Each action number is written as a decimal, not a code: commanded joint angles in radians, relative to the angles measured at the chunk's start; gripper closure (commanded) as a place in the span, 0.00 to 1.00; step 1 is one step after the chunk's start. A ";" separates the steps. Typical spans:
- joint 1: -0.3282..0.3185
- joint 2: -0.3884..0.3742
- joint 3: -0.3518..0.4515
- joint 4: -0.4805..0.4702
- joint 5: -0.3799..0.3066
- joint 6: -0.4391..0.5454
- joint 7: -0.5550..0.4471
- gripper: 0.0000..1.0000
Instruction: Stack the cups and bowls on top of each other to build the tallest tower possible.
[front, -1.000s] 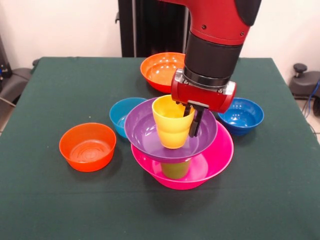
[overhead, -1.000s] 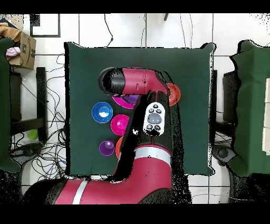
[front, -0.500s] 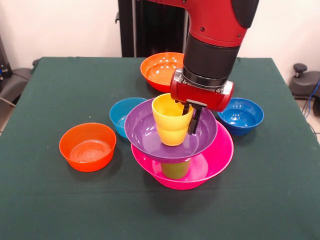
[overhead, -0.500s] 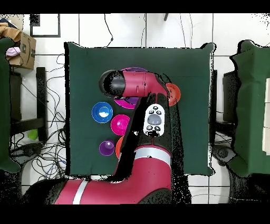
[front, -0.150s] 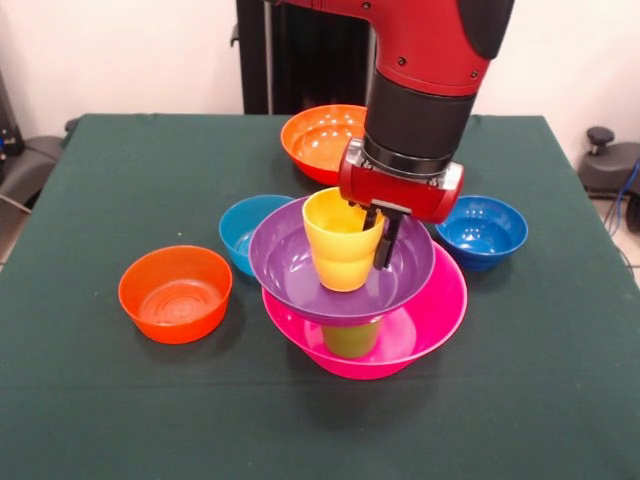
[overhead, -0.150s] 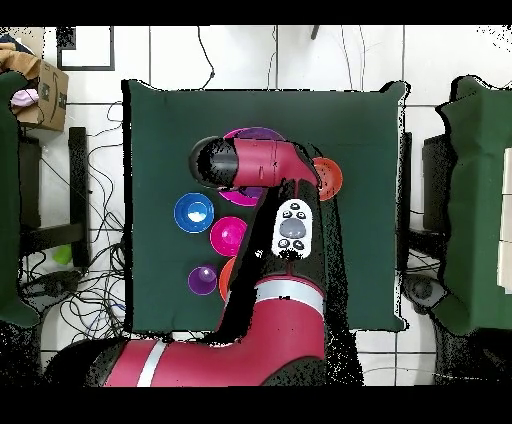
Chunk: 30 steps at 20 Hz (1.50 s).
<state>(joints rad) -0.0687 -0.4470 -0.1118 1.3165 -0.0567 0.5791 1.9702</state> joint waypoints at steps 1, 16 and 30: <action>-0.002 0.007 0.049 0.067 -0.083 -0.058 0.004 1.00; 0.008 0.015 0.043 0.067 -0.076 -0.053 0.009 1.00; 0.012 0.016 0.040 0.064 -0.078 -0.059 0.011 1.00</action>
<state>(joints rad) -0.0675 -0.4462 -0.1200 1.3292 -0.0564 0.5547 1.9702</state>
